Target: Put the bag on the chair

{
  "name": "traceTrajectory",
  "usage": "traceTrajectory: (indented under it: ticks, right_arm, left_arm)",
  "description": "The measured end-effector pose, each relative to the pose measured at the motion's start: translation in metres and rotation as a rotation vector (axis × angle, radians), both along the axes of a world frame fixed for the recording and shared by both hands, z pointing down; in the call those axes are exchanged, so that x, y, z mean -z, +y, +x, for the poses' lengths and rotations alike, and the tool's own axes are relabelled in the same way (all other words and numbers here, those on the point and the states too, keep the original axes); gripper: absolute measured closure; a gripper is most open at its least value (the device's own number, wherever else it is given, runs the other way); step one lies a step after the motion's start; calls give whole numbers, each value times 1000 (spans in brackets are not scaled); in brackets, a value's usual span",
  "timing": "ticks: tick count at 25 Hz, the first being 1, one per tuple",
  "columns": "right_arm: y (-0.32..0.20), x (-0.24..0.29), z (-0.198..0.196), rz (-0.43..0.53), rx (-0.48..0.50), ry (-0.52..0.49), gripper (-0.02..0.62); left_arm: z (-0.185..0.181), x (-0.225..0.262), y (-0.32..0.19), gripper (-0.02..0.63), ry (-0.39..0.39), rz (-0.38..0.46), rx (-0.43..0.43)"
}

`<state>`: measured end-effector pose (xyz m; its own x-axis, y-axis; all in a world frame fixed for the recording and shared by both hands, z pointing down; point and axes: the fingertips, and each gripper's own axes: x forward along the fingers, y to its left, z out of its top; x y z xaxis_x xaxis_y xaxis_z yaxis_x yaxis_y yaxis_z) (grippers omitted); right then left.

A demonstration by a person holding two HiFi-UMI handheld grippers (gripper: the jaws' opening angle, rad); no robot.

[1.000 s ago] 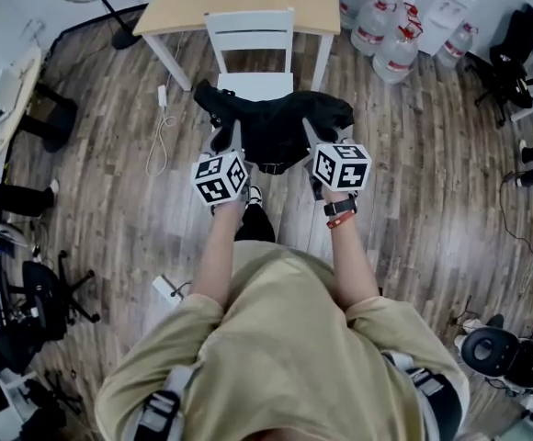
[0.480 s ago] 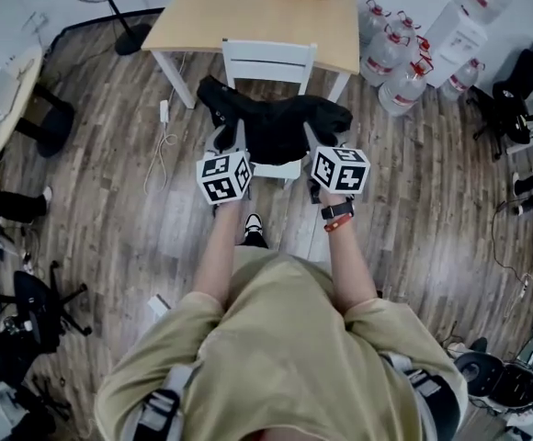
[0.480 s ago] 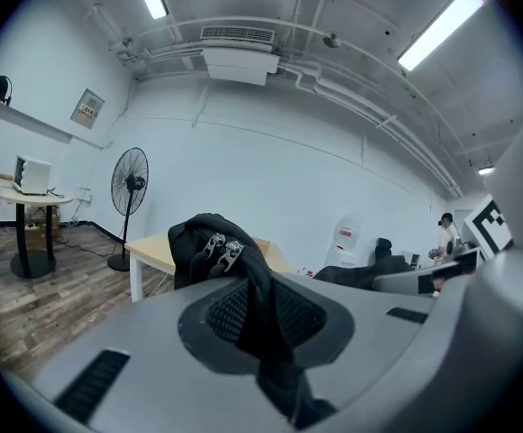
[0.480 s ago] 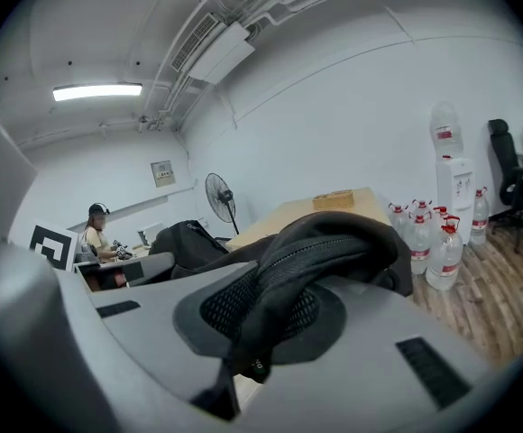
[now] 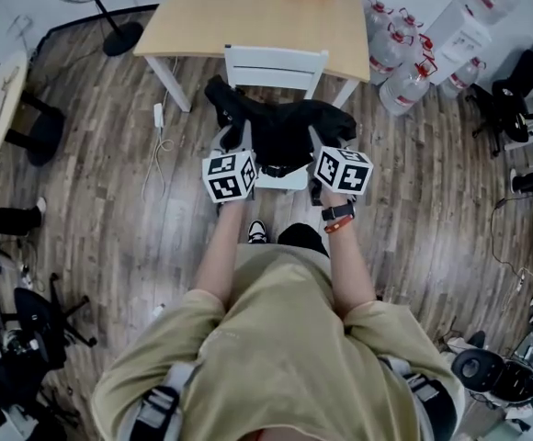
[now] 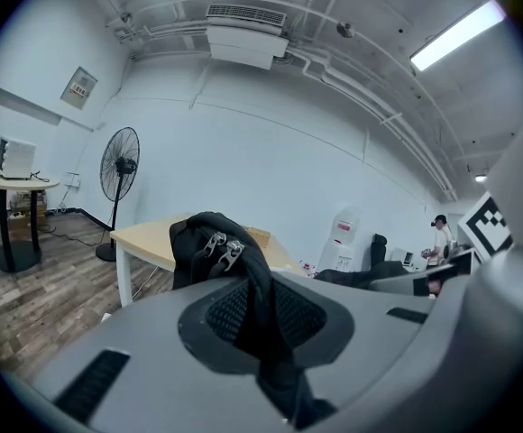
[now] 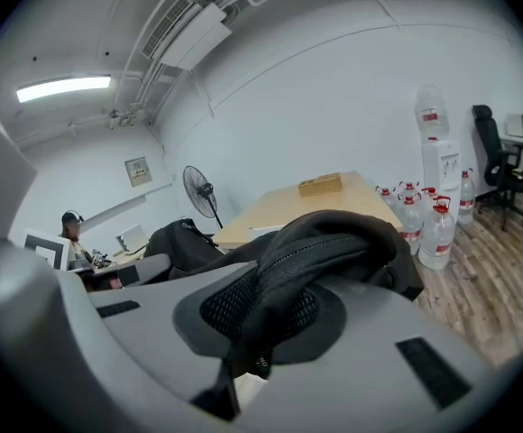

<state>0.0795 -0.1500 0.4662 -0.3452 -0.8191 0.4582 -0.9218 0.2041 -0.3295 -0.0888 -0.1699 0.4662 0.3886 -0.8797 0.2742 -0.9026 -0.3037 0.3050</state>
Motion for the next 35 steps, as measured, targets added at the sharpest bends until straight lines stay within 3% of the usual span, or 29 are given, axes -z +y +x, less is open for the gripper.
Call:
traceTrajectory:
  ticks: [11,29,35]
  right_arm:
    - [-56,-44,5,-73,-10,-57,541]
    - [-82,-116,20,-192,7,-50,538]
    - [-93,-142,22,-242,19,-26,532]
  left_arm:
    - [6,-35,-51,555,-33,-63,-10]
    - [24,-101,-66,555,-61,-186,-22]
    - [28,-135,-74,555,-76,-268,-46]
